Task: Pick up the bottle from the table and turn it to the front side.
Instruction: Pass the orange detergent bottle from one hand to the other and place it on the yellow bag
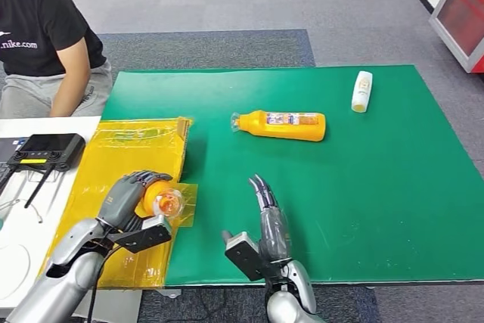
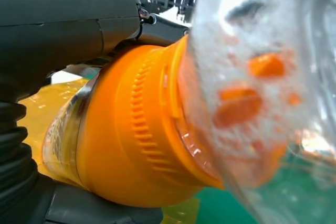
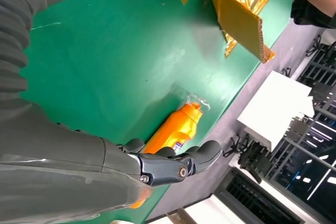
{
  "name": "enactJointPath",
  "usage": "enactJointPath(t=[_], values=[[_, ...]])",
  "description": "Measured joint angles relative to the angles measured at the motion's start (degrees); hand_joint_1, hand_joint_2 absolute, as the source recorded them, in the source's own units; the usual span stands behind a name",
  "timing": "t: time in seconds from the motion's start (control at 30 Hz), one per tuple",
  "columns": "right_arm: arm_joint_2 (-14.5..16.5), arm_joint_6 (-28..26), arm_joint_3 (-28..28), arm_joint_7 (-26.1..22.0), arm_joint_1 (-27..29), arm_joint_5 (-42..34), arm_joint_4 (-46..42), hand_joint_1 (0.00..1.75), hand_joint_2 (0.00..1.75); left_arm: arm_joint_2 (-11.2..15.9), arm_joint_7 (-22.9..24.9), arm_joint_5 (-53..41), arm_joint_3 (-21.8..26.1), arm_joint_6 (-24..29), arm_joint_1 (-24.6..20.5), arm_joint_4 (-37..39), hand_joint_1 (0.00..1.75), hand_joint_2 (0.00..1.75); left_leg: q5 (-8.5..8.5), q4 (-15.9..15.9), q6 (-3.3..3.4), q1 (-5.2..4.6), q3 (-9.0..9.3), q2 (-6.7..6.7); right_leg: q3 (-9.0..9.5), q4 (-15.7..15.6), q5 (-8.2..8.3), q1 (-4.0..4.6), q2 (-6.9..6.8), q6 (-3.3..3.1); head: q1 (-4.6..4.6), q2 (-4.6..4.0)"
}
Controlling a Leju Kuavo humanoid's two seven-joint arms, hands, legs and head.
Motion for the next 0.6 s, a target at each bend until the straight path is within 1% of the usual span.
enactJointPath(t=[0.1,0.2,0.43,0.5,0.6], values=[[0.00,0.11,-0.25,0.08,0.49,0.43,-0.13,0.00,1.75,-0.39,0.55,-2.00,0.11,1.04,0.66,-0.15,1.75,1.75,0.04,0.00,-0.11,-0.01,-0.02,0.00,-0.03,0.00,-0.08,-0.01,0.00,0.05,0.00,0.00],[0.00,0.29,-0.42,0.09,0.68,0.86,-0.13,0.00,1.75,-0.84,0.16,-1.62,0.34,0.46,0.89,-0.22,1.75,1.75,-0.03,0.00,-0.08,-0.01,-0.06,0.00,-0.06,0.00,-0.16,-0.02,0.00,0.12,0.00,0.00],[0.00,0.32,-0.60,-0.32,0.68,1.21,-0.06,0.00,1.75,-1.32,-4.54,1.39,0.28,-2.58,1.41,-0.20,1.75,1.75,0.04,0.02,-0.11,-0.02,-0.46,0.00,-0.49,0.00,-0.16,-0.03,-0.01,0.15,0.01,0.00],[0.01,0.28,-0.60,-0.63,0.50,0.95,0.14,0.00,1.75,-1.35,-5.27,3.22,0.19,-3.96,0.83,-0.02,1.75,1.75,0.12,0.03,-0.09,-0.02,-0.60,-0.01,-0.62,0.00,-0.14,-0.04,-0.05,0.17,0.01,0.00],[0.07,0.30,-0.46,-1.13,0.02,0.27,0.62,0.00,1.75,-1.56,-5.90,6.87,0.15,-5.88,-1.22,1.28,1.75,1.75,0.15,0.04,-0.06,-0.03,-0.71,-0.05,-0.68,0.00,-0.15,-0.05,-0.15,0.19,0.00,0.00]])
